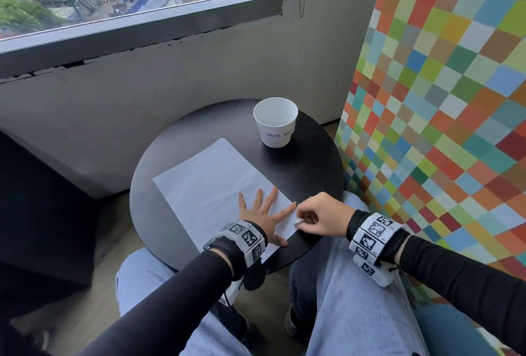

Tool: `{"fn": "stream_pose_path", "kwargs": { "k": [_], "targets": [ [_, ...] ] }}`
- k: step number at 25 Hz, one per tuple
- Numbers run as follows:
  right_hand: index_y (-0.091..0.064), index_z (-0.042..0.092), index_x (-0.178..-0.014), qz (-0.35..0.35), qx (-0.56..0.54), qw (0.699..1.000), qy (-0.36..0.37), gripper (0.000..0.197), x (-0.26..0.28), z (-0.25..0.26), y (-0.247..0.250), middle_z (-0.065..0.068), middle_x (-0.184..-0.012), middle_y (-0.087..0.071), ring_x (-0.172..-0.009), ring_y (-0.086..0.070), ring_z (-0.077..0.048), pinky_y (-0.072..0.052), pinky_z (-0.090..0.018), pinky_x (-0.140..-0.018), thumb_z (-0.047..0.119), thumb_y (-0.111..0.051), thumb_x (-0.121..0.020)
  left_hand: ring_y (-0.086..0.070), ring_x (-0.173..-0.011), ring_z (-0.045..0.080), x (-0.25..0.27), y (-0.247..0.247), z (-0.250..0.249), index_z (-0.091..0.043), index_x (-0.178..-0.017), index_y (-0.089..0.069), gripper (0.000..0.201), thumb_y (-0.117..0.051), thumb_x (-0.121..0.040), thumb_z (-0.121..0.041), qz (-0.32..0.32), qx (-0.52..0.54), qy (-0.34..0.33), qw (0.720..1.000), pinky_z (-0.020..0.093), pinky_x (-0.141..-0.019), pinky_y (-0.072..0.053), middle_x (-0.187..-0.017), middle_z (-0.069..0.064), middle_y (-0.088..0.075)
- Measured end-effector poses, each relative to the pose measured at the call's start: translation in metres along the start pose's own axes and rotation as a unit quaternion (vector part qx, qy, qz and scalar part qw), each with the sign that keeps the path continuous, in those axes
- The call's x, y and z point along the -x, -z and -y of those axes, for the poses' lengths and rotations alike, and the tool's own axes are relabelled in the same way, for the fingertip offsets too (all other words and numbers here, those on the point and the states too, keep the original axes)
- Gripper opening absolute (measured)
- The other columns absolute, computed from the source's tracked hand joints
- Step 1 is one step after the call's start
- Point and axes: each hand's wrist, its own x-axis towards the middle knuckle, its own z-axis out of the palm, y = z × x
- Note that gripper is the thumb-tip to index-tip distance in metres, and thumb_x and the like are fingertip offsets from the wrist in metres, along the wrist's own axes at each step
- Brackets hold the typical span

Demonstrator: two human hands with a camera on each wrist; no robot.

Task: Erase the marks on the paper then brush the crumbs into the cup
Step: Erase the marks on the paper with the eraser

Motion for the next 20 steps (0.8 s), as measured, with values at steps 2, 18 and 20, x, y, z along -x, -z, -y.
{"fn": "stream_pose_path", "kwargs": {
  "k": [2,18,20],
  "targets": [
    [-0.063,0.014,-0.071,-0.03,-0.006,0.999,-0.029,0.016,-0.001,-0.004,0.003,0.012,-0.057,-0.05,-0.055,-0.047,-0.006,-0.036,-0.013,-0.059,0.024,-0.071,-0.079,0.021,-0.149,0.033,0.0,0.001,-0.001,-0.052,-0.147,0.021,0.091,-0.046,-0.089,-0.07,0.002,-0.005,0.0,1.0,0.07,-0.112,0.005,-0.159,0.002,0.033],
    [-0.063,0.012,-0.07,-0.054,-0.025,0.997,-0.04,0.018,0.001,-0.002,0.0,0.008,-0.058,-0.053,-0.055,-0.047,-0.008,-0.037,-0.016,-0.058,0.023,-0.07,-0.082,0.017,-0.15,0.034,-0.001,0.003,-0.003,-0.044,-0.15,0.024,0.098,-0.046,-0.088,-0.072,0.005,-0.018,0.014,1.0,0.072,-0.111,0.005,-0.16,0.001,0.031],
    [-0.062,0.012,-0.07,-0.009,-0.024,1.0,-0.014,0.018,0.0,0.0,-0.003,0.011,-0.058,-0.051,-0.055,-0.048,-0.008,-0.036,-0.014,-0.057,0.025,-0.07,-0.081,0.016,-0.15,0.034,-0.001,0.003,-0.004,-0.043,-0.15,0.024,0.099,-0.046,-0.088,-0.073,0.005,-0.02,0.016,1.0,0.072,-0.111,0.005,-0.16,0.001,0.031]
  ]
}}
